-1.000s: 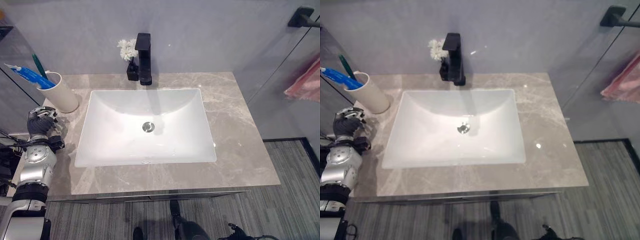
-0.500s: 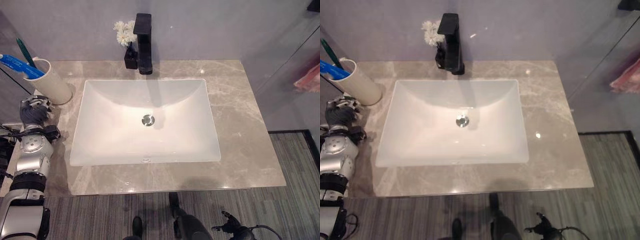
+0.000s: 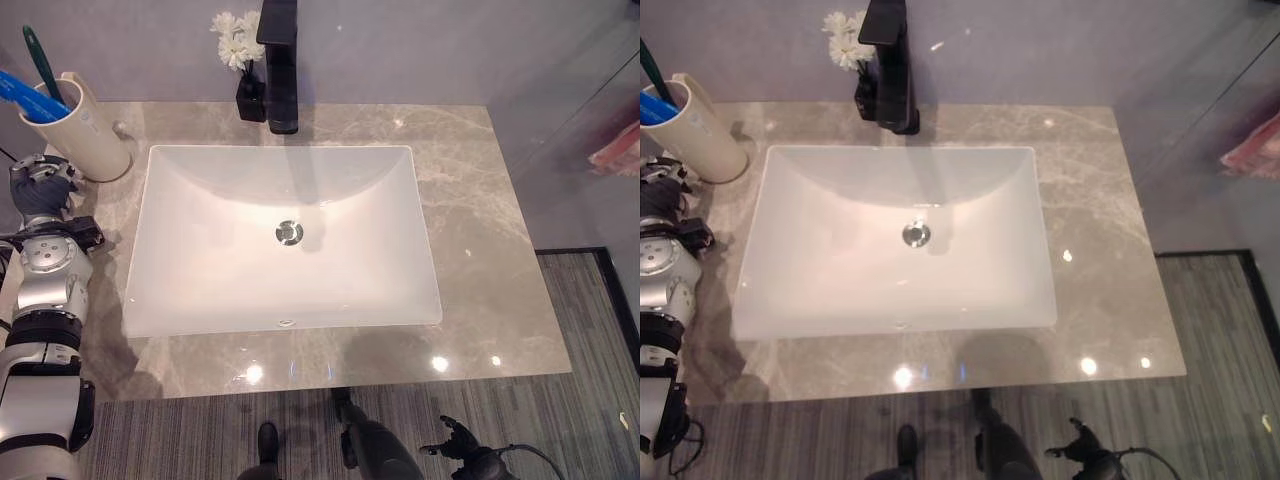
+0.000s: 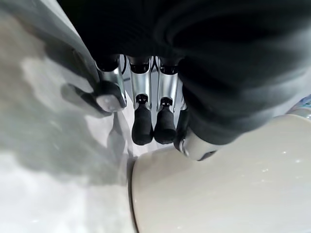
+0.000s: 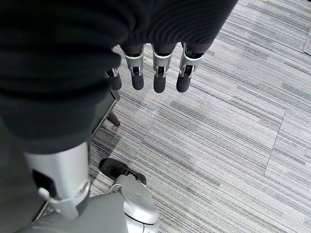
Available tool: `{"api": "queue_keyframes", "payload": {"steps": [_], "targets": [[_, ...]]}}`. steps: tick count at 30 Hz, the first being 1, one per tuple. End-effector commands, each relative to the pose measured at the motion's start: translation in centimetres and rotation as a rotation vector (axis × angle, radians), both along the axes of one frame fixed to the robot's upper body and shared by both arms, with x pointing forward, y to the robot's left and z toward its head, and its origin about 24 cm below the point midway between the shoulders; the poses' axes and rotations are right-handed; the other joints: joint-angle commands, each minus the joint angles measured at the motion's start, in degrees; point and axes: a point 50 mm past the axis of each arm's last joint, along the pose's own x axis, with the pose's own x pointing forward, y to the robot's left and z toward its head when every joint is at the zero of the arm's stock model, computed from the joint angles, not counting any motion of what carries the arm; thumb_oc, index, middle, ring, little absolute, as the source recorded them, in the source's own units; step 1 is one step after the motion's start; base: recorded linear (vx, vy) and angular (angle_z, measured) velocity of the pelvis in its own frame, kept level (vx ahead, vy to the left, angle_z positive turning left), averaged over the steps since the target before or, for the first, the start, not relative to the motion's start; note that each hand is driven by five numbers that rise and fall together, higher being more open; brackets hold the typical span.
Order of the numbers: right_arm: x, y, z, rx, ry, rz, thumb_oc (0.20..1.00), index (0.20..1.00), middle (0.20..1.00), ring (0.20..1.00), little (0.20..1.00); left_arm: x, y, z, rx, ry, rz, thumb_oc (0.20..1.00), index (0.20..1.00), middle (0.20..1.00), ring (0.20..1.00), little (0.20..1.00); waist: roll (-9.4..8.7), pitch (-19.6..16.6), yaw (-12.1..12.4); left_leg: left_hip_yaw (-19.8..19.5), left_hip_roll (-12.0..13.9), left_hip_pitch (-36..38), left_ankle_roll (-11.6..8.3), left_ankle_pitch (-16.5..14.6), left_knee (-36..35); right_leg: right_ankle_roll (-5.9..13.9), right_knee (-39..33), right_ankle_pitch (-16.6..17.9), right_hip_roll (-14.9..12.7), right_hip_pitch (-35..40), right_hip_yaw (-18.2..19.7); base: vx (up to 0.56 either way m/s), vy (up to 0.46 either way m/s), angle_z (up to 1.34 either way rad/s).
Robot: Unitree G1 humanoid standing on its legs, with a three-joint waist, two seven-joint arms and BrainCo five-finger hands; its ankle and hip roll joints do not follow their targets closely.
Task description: Put brush and paste in cup on sink, flatten towel.
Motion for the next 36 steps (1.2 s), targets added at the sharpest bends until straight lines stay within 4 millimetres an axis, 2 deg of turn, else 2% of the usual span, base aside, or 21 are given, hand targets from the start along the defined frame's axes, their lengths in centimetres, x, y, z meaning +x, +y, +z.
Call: {"api": "queue_keyframes", "payload": {"steps": [1, 10, 20, 30, 36], "targets": [[0.4, -0.5, 0.2, -0.02, -0.018, -0.006, 1.0, 1.0, 1.0, 1.0, 1.0, 0.6, -0.7, -0.8, 0.035, 0.052, -0.006, 0.2, 0.2, 0.2, 0.2, 0.2, 1.05, -0.1, -0.7, 2.5, -3.6, 5.9, 2.79, -3.1, 0.2, 4.21, 5.6, 1.9, -0.7, -6.7, 2.7, 0.02, 0.001, -0.03], [-0.3, -0.4, 0.0, -0.016, -0.005, -0.007, 1.0, 1.0, 1.0, 1.0, 1.0, 1.6, -2.6, 0.0, 0.046, 0.005, -0.055, 0.2, 0.2, 0.2, 0.2, 0.2, 1.61, -1.0, -1.5, 2.4, -3.6, 5.7, 2.55, -3.5, 0.2, 4.04, 4.2, 1.9, -0.5, -6.4, 3.3, 0.0, -0.002, 0.0], [-0.2, -0.5, 0.1, -0.018, -0.013, -0.01, 1.0, 1.0, 1.0, 1.0, 1.0, 2.2, -3.4, 1.3, 0.059, -0.033, -0.056, 0.2, 0.2, 0.2, 0.2, 0.2, 2.03, -1.1, -2.1, 2.5, -3.3, 4.2, 1.97, -2.4, 0.2, 3.74, 3.2, 2.3, -0.1, -7.4, 3.5, 0.0, -0.014, -0.03], [-0.1, -0.6, 0.2, -0.015, -0.029, -0.017, 1.0, 1.0, 1.0, 1.0, 1.0, 2.3, -2.2, 3.2, 0.102, -0.029, 0.024, 0.2, 0.2, 0.2, 0.2, 0.2, 2.3, -1.4, -2.6, 2.7, -2.5, 2.9, 1.2, -1.1, 0.2, 3.45, 2.8, 2.0, 0.8, -8.4, 3.5, 0.0, -0.008, -0.01], [-0.4, -0.6, 0.1, -0.014, -0.017, -0.028, 1.0, 1.0, 1.0, 1.0, 1.0, 1.9, -1.2, 2.7, 0.12, 0.017, 0.089, 0.2, 0.2, 0.2, 0.2, 0.2, 2.42, -1.4, -2.5, 2.7, -2.2, 2.8, 0.94, -0.9, 0.2, 3.37, 2.6, 1.8, 1.0, -8.3, 3.3, 0.01, -0.01, -0.02]]}}
